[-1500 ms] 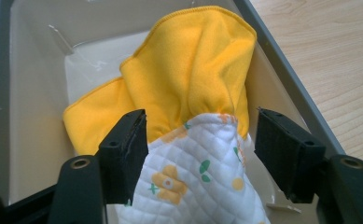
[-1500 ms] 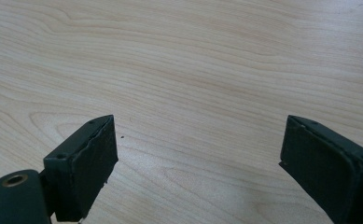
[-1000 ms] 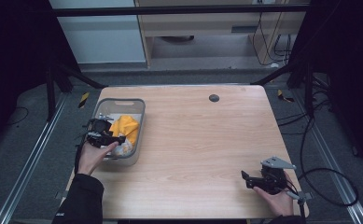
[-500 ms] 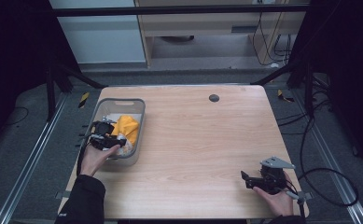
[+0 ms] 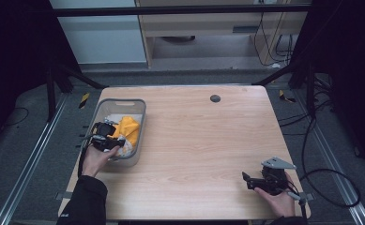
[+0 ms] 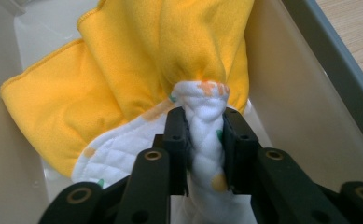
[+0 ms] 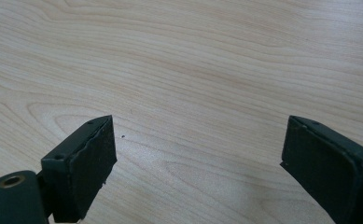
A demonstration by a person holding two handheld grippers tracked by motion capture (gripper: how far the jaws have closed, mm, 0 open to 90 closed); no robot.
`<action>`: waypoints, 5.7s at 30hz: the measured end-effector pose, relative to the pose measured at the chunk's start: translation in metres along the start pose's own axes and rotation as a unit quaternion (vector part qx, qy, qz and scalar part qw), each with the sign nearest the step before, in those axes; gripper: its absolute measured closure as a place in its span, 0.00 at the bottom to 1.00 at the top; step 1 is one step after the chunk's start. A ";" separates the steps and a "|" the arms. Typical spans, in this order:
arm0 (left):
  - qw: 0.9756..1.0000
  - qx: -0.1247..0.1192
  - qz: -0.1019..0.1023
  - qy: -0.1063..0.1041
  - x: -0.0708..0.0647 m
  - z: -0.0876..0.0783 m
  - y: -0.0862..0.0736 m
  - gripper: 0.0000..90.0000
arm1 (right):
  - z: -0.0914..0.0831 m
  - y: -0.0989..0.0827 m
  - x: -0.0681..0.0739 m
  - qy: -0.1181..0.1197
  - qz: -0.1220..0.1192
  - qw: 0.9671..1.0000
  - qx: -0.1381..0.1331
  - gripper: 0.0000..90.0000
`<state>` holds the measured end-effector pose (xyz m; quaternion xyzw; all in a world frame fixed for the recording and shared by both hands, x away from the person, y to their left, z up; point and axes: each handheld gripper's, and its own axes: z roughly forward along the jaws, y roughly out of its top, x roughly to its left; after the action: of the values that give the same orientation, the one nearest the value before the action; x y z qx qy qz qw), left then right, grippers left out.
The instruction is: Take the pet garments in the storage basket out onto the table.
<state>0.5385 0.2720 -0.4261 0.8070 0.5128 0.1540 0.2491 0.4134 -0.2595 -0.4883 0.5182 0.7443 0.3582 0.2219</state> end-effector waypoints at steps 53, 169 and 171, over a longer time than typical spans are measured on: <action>0.997 -0.063 0.033 0.023 -0.001 -0.079 0.023 0.90 | 0.000 0.000 0.000 -0.001 -0.003 1.000 -0.001 0.11; 0.954 -0.035 0.263 -0.137 -0.188 -0.030 0.029 0.90 | -0.002 0.000 -0.002 -0.007 -0.004 1.000 -0.004 0.11; 0.953 -0.032 0.266 -0.140 -0.190 -0.026 0.029 0.90 | -0.002 0.000 -0.002 -0.007 -0.004 1.000 -0.004 0.11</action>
<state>0.4660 0.0966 -0.3873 0.9191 0.2344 0.1165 0.2946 0.4130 -0.2618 -0.4871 0.5165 0.7434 0.3568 0.2308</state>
